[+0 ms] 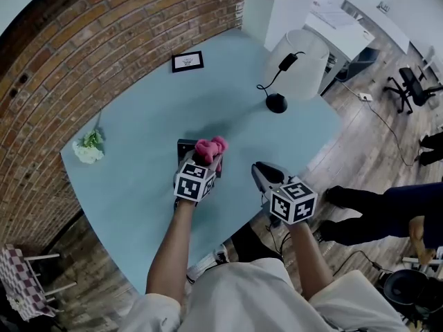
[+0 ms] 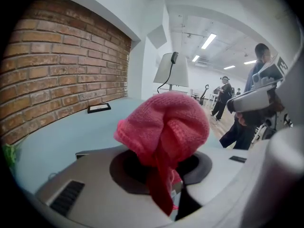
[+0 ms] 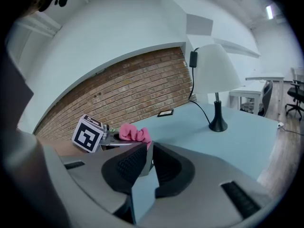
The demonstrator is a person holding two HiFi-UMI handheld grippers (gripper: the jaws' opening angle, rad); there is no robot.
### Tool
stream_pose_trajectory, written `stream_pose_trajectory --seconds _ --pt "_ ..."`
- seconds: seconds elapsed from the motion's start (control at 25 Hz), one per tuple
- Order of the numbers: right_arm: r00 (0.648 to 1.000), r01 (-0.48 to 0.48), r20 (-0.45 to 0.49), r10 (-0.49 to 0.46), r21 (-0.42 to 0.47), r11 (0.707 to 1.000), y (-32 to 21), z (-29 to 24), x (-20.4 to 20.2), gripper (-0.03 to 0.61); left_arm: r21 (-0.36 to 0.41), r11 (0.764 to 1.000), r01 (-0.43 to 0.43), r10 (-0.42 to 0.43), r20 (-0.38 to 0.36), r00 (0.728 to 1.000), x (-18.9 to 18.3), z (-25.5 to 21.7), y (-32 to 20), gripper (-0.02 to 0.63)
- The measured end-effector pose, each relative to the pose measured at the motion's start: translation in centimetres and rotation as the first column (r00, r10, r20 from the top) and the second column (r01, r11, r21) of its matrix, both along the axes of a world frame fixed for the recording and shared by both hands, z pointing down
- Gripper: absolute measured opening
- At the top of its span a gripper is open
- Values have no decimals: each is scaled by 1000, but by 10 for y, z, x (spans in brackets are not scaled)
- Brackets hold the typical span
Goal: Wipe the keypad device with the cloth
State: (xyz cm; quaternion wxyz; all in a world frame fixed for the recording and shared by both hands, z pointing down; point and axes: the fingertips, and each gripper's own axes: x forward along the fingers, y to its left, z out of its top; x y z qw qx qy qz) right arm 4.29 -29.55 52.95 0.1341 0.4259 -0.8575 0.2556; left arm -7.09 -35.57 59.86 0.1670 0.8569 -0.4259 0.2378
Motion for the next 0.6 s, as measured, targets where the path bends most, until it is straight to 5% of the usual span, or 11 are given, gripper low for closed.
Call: stream_pose_trajectory --seconds 0.6 --pt "1000 -5 5 5 -3 1000 17 0 3 66 -133 991 5 2 53 999 -5 59 49 153"
